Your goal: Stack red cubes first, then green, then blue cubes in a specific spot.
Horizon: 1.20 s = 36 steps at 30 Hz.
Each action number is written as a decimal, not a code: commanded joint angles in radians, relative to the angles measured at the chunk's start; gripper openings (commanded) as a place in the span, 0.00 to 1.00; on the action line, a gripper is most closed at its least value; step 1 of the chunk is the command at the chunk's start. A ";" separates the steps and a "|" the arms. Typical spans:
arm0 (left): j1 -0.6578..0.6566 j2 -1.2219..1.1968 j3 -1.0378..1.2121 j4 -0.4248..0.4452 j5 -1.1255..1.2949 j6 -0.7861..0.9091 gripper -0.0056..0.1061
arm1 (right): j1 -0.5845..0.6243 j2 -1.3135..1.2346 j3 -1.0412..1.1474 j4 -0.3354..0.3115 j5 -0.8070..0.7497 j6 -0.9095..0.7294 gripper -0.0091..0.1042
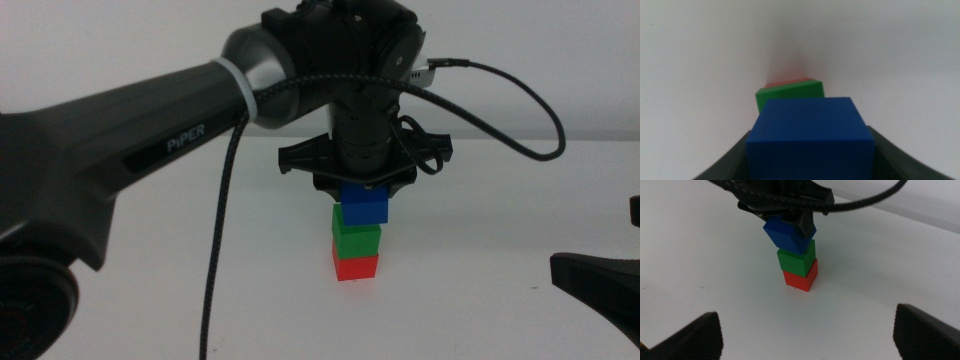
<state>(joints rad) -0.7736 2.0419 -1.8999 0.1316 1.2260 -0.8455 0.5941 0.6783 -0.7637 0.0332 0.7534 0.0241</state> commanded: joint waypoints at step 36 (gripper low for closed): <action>-0.003 0.092 -0.011 0.013 0.084 0.036 0.62 | -0.005 -0.004 -0.006 -0.006 -0.009 0.002 0.88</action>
<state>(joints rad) -0.7736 2.1169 -1.9153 0.1602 1.2260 -0.8243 0.5941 0.6783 -0.7637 0.0332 0.7534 0.0241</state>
